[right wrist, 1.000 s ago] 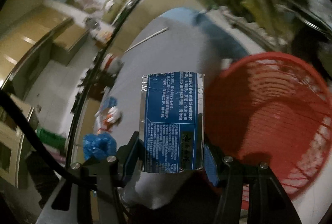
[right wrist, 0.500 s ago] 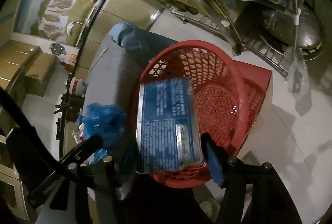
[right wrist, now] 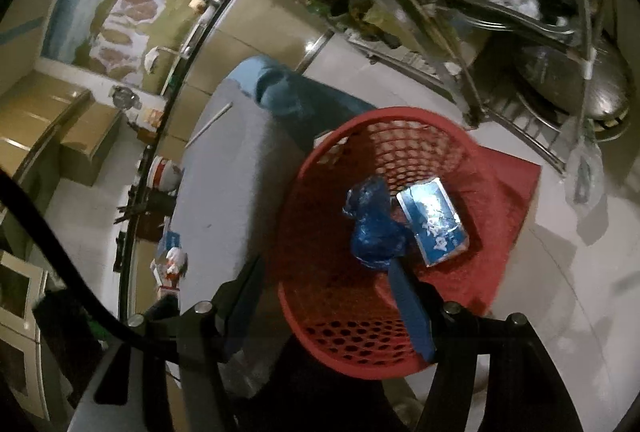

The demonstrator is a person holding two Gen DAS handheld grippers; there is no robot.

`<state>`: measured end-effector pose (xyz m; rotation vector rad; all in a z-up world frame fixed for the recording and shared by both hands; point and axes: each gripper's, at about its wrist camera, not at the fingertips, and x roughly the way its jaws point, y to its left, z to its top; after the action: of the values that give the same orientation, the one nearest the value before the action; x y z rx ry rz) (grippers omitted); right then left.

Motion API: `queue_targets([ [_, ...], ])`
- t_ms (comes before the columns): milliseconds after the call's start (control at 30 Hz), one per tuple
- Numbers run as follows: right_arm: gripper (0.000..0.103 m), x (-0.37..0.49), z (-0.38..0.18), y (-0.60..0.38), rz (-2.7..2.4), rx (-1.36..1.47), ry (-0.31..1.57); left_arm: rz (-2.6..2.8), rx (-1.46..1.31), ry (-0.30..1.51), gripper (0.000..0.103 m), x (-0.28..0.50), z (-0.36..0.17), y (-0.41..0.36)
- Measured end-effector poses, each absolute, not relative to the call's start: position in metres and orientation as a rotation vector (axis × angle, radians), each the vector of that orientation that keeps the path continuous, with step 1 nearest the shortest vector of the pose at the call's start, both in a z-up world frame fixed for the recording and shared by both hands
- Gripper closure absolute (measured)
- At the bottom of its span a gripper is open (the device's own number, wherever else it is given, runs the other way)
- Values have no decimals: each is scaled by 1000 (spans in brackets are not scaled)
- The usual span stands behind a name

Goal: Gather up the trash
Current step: 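Move both open tools back over the trash pile on the table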

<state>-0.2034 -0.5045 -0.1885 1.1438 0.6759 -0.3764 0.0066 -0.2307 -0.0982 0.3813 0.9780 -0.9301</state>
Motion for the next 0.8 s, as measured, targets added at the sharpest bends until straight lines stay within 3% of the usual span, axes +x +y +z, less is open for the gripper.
queue_targets([
  [300,35,-153,-152,-467,-279,1041,676,-604,249,942,40,42,-83,-76],
  [567,35,-106,-97,-408,-194,868,690,-397,172,848,40,84,-54,3],
  [800,35,-102,-19,-389,-180,748,572,-264,164,723,37,94,-14,50],
])
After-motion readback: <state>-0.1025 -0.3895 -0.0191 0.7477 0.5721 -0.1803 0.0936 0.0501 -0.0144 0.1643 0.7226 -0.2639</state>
